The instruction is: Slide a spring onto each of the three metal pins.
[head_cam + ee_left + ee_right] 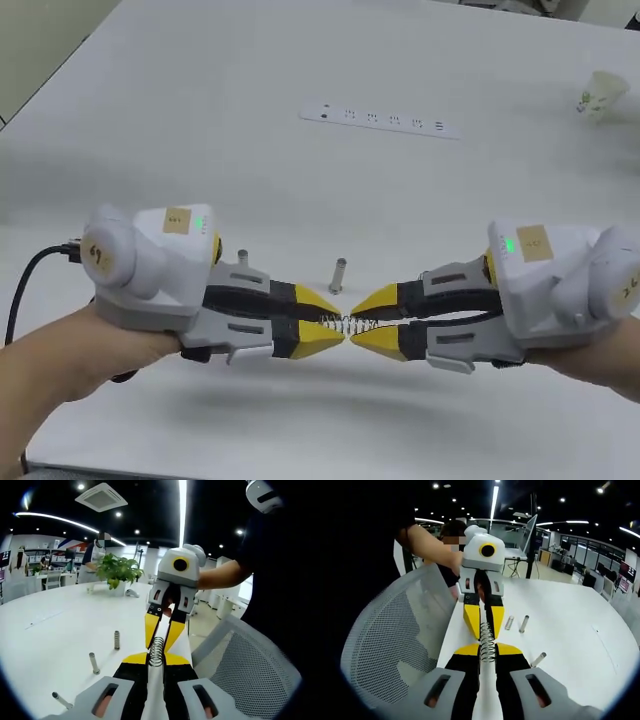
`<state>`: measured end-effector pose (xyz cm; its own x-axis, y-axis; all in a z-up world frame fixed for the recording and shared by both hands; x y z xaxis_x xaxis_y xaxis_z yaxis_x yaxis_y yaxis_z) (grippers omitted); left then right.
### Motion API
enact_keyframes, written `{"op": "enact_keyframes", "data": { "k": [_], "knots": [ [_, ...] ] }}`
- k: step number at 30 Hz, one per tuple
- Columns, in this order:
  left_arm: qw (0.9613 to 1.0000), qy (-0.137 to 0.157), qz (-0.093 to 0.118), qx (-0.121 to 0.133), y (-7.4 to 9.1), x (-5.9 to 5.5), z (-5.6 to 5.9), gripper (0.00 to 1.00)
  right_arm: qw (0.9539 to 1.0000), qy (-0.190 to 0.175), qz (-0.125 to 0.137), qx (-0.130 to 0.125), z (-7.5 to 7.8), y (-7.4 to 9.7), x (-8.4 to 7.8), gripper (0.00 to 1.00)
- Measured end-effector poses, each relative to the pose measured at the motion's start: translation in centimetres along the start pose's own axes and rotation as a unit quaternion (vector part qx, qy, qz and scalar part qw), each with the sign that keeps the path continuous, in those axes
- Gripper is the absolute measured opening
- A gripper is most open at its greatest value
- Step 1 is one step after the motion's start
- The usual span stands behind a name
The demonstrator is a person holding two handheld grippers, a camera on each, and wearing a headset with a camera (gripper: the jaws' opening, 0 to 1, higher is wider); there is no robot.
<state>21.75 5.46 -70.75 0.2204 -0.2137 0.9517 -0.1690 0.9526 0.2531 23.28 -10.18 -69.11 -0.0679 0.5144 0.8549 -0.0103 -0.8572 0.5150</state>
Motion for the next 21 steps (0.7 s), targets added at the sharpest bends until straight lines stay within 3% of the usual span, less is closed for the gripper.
{"op": "enact_keyframes", "data": {
  "k": [11,21],
  "knots": [
    [0.9999,0.005,-0.002,-0.01,0.0,0.0,0.3,0.02,0.9998,-0.02,0.007,0.001,-0.3,0.1,-0.1,0.1],
    [0.9999,0.005,0.0,-0.014,0.2,0.2,0.2,0.02,0.9988,-0.049,0.009,-0.002,-0.2,1.2,-0.9,0.1]
  ]
}}
Point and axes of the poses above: the centre of the closed fingertips' face, and the gripper's own axes: y roughly backward along the fingers, z roughly to its right, x roughly out of its top, the point moved 9 cm from there along y, roughly backward along the fingers, and after that the axes turned 1 degree about -x, right-handed, at the moved point
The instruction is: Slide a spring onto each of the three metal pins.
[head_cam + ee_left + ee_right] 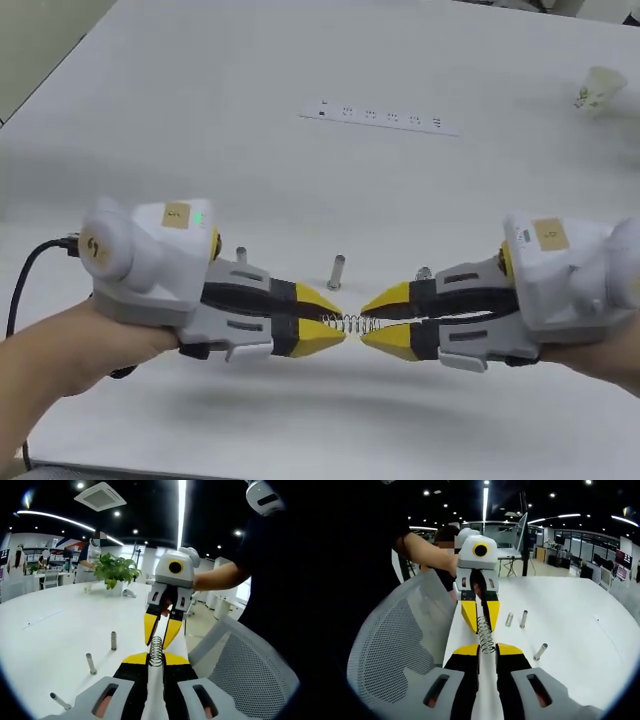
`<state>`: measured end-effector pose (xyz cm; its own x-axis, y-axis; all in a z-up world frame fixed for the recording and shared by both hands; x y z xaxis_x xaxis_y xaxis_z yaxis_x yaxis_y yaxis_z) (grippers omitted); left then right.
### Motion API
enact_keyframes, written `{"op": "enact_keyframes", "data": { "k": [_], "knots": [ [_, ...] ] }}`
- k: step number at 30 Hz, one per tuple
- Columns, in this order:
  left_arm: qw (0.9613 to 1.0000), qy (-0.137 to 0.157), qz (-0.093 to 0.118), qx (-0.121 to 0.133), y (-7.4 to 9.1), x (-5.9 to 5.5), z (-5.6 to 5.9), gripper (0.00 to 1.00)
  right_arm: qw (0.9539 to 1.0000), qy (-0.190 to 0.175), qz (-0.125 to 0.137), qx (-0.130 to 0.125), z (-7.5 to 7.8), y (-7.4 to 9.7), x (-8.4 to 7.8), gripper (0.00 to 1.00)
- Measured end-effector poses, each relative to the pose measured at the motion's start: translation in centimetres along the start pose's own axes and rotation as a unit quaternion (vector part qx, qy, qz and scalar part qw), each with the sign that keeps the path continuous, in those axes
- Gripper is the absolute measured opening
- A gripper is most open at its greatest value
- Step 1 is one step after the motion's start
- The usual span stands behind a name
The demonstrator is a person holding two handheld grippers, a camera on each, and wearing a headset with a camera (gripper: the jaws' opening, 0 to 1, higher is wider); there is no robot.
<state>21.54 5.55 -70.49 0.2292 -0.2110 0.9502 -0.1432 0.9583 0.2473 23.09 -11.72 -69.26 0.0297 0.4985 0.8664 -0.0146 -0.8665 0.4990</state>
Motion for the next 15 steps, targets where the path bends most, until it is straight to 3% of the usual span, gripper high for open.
{"op": "enact_keyframes", "data": {
  "k": [11,15],
  "knots": [
    [1.0,0.0,-0.002,0.0,0.0,0.0,0.0,0.02,0.9994,-0.034,0.006,0.002,0.1,0.0,0.1,0.08],
    [1.0,-0.002,-0.007,0.0,-0.2,-0.2,-0.2,0.02,0.9999,-0.003,-0.009,-0.007,0.0,0.3,0.9,0.08]
  ]
}}
Point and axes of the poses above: the centre of the closed fingertips' face, and the gripper's own axes: y roughly backward along the fingers, z roughly to its right, x roughly out of its top, the point moved 9 cm from there along y, roughly backward along the fingers, and after that the axes turned 1 degree about -x, right-handed, at the moved point
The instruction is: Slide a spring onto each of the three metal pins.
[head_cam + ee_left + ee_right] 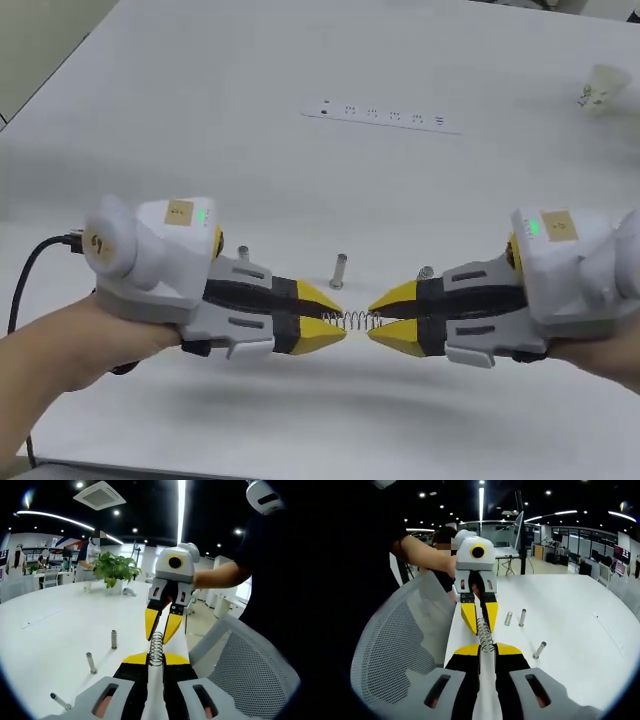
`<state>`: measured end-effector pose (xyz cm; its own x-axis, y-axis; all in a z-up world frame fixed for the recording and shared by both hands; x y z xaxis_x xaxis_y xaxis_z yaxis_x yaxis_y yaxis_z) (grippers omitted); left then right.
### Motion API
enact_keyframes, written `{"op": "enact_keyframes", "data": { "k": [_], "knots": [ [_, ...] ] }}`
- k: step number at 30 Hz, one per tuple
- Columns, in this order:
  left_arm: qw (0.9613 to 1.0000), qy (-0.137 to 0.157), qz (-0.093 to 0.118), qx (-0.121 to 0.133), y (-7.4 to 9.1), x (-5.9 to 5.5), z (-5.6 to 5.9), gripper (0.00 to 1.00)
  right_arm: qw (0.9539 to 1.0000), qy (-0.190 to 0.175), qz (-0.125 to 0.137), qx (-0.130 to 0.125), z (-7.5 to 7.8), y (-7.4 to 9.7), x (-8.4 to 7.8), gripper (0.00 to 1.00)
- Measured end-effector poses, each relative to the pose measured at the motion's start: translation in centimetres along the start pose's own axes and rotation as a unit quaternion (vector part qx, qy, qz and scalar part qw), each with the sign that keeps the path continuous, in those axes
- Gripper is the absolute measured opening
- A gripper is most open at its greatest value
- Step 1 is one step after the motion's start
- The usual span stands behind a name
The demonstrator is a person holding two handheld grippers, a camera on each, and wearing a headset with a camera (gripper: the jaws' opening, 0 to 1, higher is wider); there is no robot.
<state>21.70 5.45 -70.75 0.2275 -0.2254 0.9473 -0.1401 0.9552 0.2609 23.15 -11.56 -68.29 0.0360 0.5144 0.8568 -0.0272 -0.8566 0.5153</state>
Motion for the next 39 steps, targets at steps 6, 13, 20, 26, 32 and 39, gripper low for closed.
{"op": "enact_keyframes", "data": {
  "k": [6,13,20,26,32,39],
  "knots": [
    [1.0,0.003,-0.001,-0.006,-0.4,-0.2,0.0,0.02,0.9994,0.033,0.008,0.004,-0.2,0.4,2.1,0.07],
    [0.9999,-0.009,-0.009,-0.004,-0.8,-0.3,0.2,0.02,0.9982,0.054,0.022,0.01,-0.7,-0.3,3.5,0.08],
    [0.9998,-0.014,-0.012,-0.007,-1.3,-0.5,0.4,0.02,0.9969,0.075,0.016,0.017,-0.9,-0.9,4.0,0.08],
    [0.9998,-0.015,-0.009,-0.006,-1.3,-0.4,0.3,0.02,0.9965,0.082,0.016,0.012,-0.8,-0.9,4.1,0.08],
    [0.9998,-0.019,-0.006,-0.003,-1.1,-0.3,0.2,0.02,0.9968,0.077,0.021,0.006,-0.7,-0.9,4.1,0.08],
    [0.9999,-0.015,0.003,0.0,-0.8,-0.2,0.1,0.01,0.9963,0.08,0.031,0.002,-0.6,-1.0,4.4,0.08]
  ]
}}
Point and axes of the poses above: the centre of the closed fingertips' face, and the gripper's own axes: y roughly backward along the fingers, z roughly to its right, x roughly out of its top, the point moved 9 cm from there along y, roughly backward along the fingers, and after that the axes turned 1 degree about -x, right-handed, at the moved point
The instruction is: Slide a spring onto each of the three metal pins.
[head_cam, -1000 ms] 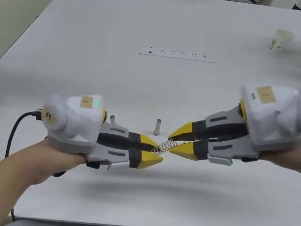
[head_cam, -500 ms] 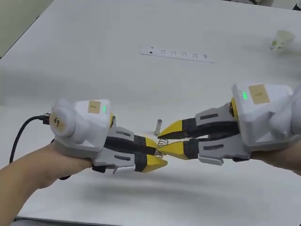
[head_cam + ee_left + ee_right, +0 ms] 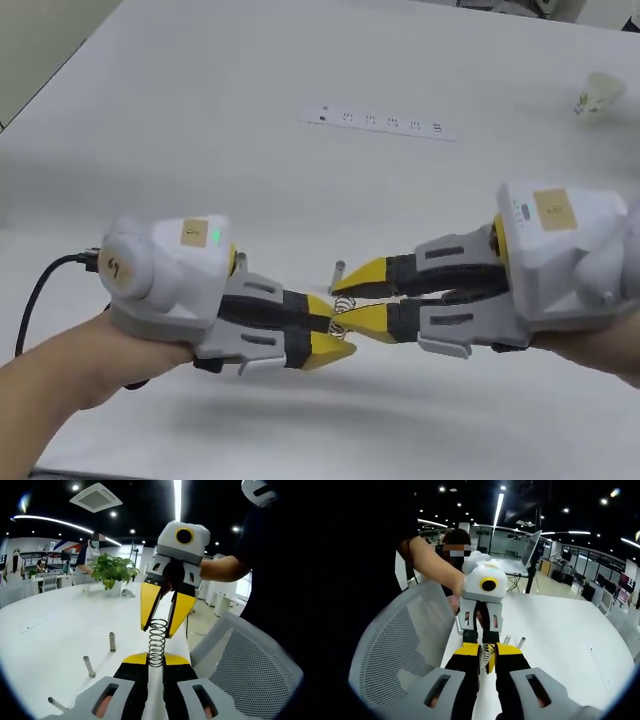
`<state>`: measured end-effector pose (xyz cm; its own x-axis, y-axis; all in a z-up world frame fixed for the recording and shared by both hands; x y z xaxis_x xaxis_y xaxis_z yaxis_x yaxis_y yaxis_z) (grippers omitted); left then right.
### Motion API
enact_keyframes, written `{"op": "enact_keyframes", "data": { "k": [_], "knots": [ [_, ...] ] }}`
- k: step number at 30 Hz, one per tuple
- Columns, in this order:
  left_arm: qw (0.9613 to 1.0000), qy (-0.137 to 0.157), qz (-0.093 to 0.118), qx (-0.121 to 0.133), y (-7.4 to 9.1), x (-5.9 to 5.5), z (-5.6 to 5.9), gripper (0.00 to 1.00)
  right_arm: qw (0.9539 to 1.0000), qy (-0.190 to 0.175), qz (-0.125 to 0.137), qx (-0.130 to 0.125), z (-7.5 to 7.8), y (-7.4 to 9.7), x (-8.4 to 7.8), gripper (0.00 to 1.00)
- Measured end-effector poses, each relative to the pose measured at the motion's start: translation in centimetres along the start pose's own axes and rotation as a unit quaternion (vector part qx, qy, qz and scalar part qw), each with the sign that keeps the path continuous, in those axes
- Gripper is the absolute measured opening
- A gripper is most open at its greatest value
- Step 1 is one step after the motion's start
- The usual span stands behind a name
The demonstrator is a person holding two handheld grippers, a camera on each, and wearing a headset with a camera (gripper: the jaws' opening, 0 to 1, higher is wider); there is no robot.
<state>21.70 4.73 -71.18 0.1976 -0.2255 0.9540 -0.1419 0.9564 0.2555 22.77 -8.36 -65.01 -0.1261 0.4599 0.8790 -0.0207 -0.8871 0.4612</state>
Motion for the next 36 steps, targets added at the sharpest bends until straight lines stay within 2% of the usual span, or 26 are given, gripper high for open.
{"op": "enact_keyframes", "data": {
  "k": [3,9,16,18,21,23,26,30,33,36],
  "knots": [
    [1.0,0.003,0.001,0.001,0.1,0.0,0.0,0.01,1.0,0.0,0.002,-0.001,0.1,-0.1,0.0,0.08],
    [0.9998,0.016,0.009,0.004,0.3,-0.2,-0.1,0.01,0.9996,-0.024,0.01,-0.007,0.4,-0.1,-0.2,0.09],
    [0.9997,0.021,0.014,0.009,0.4,-0.1,-0.4,0.01,0.9982,-0.05,0.029,-0.015,0.7,-0.1,-0.3,0.09],
    [0.9996,0.022,0.014,0.009,0.4,-0.1,-0.4,0.01,0.9972,-0.062,0.037,-0.02,0.7,-0.1,-0.4,0.1],
    [0.9996,0.022,0.014,0.01,0.5,-0.2,-0.3,0.01,0.9934,-0.091,0.064,-0.028,0.9,0.1,-0.5,0.12],
    [0.9995,0.024,0.017,0.011,0.6,-0.2,-0.3,0.01,0.9923,-0.098,0.07,-0.031,0.9,0.2,-0.6,0.15],
    [0.9995,0.023,0.017,0.012,0.6,-0.2,-0.2,0.01,0.9911,-0.111,0.071,-0.024,0.6,0.1,-0.9,0.15],
    [0.9994,0.023,0.023,0.009,0.6,0.1,-0.1,0.01,0.9919,-0.109,0.061,-0.021,0.1,-0.1,-1.2,0.15],
    [0.9994,0.022,0.026,0.009,0.6,0.2,-0.1,0.01,0.9917,-0.111,0.061,-0.019,0.0,-0.1,-1.2,0.1],
    [0.9995,0.021,0.025,0.006,0.6,0.2,0.1,0.01,0.991,-0.115,0.064,-0.022,0.0,-0.1,-1.0,0.09]
  ]
}}
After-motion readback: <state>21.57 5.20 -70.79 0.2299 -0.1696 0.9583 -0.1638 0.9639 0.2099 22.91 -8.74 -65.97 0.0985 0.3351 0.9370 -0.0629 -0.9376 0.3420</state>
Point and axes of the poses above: the centre of the closed fingertips' face, and the gripper's own axes: y roughly backward along the fingers, z roughly to its right, x roughly out of its top, the point moved 9 cm from there along y, roughly backward along the fingers, and after that the axes turned 1 degree about -x, right-handed, at the moved point
